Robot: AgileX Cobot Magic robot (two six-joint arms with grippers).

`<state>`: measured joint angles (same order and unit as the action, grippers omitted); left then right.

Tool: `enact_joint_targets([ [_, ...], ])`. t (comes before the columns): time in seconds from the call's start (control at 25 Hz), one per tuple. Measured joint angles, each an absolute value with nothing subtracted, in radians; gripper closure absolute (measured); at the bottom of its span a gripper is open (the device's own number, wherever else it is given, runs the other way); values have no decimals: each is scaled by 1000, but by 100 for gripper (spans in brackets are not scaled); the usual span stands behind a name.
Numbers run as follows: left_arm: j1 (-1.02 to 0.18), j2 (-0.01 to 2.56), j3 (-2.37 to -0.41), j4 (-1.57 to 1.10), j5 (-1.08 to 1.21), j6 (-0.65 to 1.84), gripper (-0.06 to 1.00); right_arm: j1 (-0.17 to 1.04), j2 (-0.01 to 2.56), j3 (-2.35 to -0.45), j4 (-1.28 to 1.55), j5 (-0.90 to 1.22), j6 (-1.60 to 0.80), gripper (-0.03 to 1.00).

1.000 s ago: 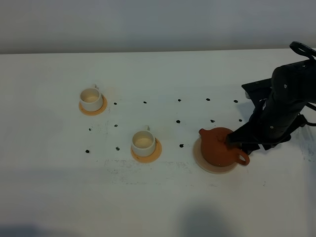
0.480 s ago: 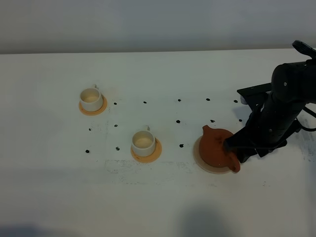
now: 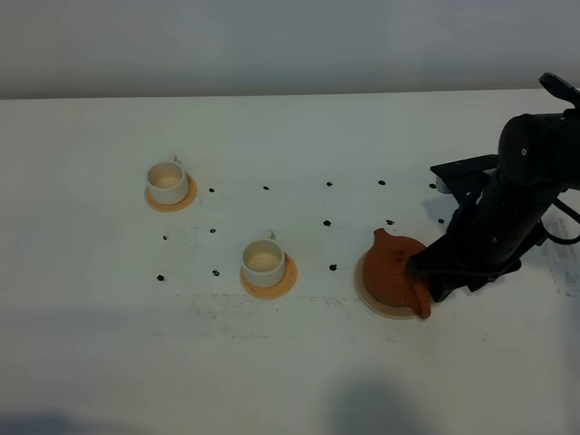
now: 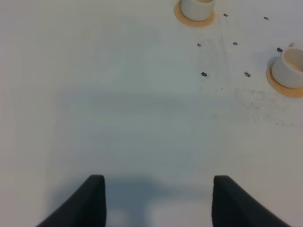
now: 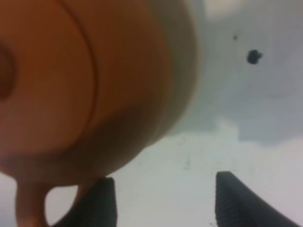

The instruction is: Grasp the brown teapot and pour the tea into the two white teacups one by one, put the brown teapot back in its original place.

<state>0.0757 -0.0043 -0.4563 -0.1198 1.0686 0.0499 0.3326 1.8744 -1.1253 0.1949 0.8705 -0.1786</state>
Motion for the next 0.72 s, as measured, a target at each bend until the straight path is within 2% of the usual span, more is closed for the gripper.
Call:
enact_joint_targets([
  [0.4,76,-4,-456,-120,1069,50,47,333,1874,-1125,115,881,-112,48],
  [0.72,76,-4,-456,-120,1069,50,47,333,1873,-1141,-143,931,99,48],
])
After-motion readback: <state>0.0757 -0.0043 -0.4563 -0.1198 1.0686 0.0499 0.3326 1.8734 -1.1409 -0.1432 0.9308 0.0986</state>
